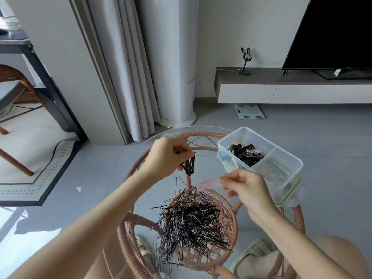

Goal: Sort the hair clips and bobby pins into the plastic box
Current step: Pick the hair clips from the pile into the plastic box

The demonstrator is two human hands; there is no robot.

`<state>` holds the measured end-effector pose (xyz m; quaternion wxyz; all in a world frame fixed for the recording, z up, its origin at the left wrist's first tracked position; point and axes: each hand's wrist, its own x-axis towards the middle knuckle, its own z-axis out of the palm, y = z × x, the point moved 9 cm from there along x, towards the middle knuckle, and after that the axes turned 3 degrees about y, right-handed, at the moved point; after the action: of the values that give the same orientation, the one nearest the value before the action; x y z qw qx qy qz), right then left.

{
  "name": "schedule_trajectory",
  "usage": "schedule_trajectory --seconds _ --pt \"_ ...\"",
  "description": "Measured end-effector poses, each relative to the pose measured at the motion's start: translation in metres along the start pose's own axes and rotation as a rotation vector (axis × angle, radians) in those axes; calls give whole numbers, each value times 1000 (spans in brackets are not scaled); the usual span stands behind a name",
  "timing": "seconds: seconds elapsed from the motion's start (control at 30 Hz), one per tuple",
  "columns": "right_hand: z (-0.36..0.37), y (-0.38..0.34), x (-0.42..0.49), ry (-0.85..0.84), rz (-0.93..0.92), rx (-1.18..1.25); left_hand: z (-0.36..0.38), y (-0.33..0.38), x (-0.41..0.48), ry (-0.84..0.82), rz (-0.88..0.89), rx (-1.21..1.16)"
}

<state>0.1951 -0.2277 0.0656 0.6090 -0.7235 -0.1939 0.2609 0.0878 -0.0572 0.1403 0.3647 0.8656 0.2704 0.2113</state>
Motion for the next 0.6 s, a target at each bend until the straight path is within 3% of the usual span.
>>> schedule_trajectory --seconds 0.13,0.23,0.33,0.5,0.6 --pt "-5 16 3 5 242 395 16 1 0 -98 -17 36" --pt "-9 22 8 29 270 521 35 6 -5 -250 -6 131" --pt "-18 17 16 66 227 609 40 11 -6 -259 -21 111" --pt "-79 -22 43 398 -82 207 35 29 27 -91 -124 -207" --pt "-93 -31 68 428 -88 -7 59 49 57 -111 -119 -311"
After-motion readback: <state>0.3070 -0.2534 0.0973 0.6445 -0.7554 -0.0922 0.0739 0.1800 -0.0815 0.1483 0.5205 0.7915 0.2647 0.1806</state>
